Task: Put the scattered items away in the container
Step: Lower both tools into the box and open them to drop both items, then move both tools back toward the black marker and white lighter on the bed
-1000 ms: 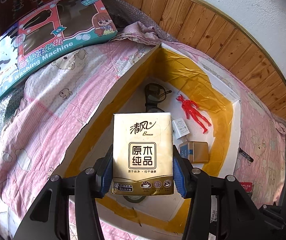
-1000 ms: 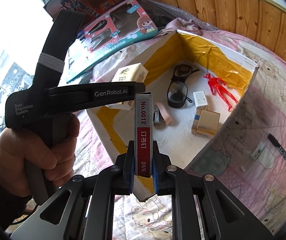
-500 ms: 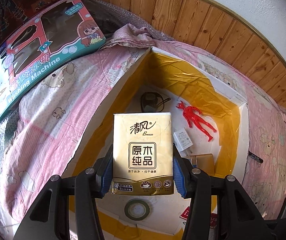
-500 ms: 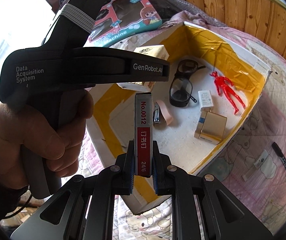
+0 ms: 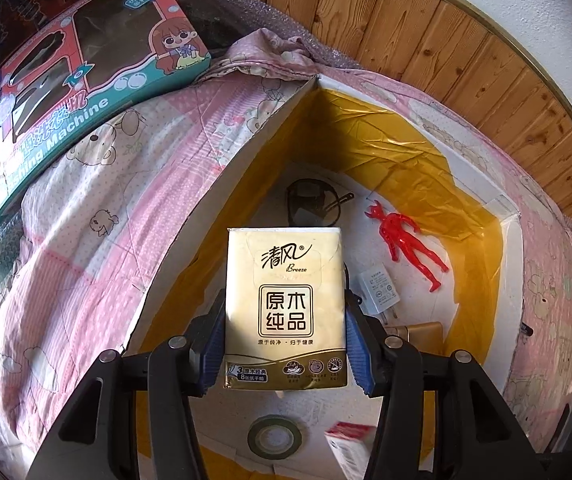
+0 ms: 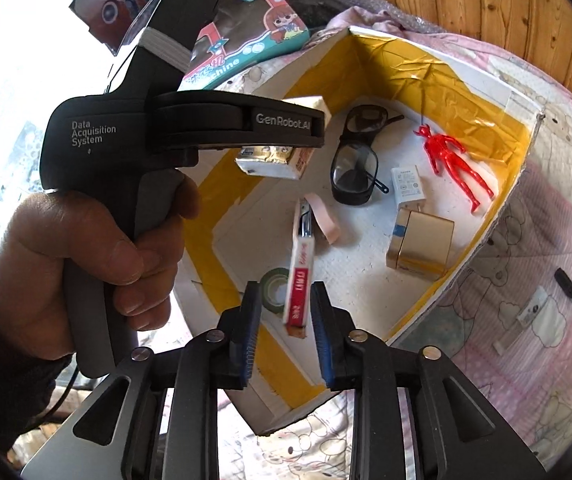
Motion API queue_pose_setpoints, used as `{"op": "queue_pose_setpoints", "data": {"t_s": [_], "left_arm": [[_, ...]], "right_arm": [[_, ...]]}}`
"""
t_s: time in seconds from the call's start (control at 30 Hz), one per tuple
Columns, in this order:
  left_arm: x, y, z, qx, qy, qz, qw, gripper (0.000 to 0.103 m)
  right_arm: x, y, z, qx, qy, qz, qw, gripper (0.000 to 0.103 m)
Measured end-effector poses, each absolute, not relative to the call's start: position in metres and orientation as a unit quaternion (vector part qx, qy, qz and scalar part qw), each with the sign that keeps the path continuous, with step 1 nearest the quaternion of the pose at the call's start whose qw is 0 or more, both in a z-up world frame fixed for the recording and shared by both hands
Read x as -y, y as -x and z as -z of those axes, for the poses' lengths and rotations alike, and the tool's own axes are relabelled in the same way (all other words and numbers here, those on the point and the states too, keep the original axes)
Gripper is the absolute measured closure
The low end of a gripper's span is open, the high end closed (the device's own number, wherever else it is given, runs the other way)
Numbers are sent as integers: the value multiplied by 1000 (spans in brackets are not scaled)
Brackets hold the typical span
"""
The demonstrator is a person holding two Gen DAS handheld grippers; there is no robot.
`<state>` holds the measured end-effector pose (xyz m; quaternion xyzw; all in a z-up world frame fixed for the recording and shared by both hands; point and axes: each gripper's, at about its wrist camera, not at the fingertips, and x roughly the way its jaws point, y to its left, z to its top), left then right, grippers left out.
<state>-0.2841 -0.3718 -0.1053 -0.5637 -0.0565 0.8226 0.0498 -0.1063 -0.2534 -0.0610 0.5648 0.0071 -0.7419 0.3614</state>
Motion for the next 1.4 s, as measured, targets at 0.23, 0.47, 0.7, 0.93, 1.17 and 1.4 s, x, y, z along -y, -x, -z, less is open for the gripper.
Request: {"op": "queue_pose_setpoints", "data": {"t_s": [0.23,0.47,0.7,0.93,1.17,1.4], "left_arm": [[391,279,96,73,556,-828,32,48],[404,262,79,84,543,-835,26,48],[381,233,58,71,530,-843,54,49],[332,202,35,49,518,-847,112,48],[275,179,31,25,523,-835,170,49],[221,164,37,-4,534,-817,217,48]], "right_arm": [[234,105,54,22,-558,747,359,73],[207,97,54,47,-557,755,344,74],[172,86,52,83,-552,765,321,75],[129,74,58,125,-552,774,283,75],[90,64,56,155,-543,787,248,75],[49,58,58,179,-536,798,211,75]]}}
